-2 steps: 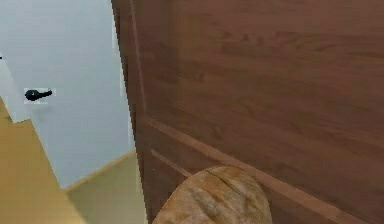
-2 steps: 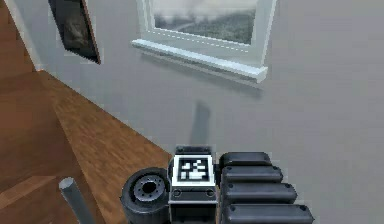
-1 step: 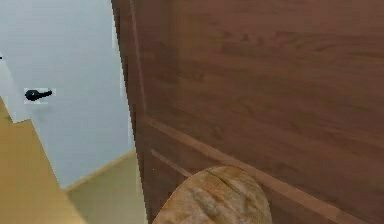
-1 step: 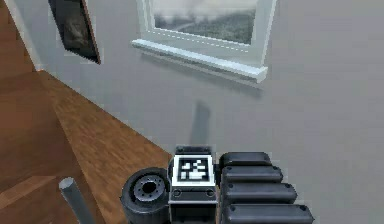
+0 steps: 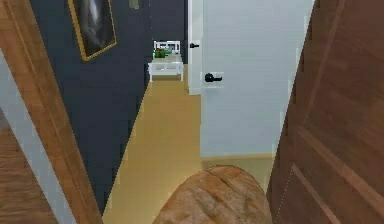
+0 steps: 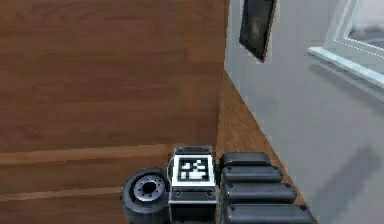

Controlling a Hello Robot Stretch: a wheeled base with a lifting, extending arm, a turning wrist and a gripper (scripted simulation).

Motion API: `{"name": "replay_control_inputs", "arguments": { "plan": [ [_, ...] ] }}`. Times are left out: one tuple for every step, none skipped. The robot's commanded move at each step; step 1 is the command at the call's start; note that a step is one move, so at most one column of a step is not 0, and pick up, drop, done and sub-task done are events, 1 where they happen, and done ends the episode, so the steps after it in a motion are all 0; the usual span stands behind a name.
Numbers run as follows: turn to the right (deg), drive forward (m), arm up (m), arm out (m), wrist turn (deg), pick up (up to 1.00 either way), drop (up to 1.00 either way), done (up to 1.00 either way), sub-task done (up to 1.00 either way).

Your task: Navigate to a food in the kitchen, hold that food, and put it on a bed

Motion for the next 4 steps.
{"name": "replay_control_inputs", "arguments": {
  "plan": [
    [-9.0, 0.00, 0.00, 0.00, 0.0, 0.00, 0.00, 0.00, 0.00],
    [0.0, 1.00, 0.00, 0.00, 0.0, 0.00, 0.00, 0.00, 0.00],
    [0.0, 0.65, 0.00, 0.00, 0.0, 0.00, 0.00, 0.00, 0.00],
    [3.0, 0.00, 0.00, 0.00, 0.0, 0.00, 0.00, 0.00, 0.00]
  ]
}}
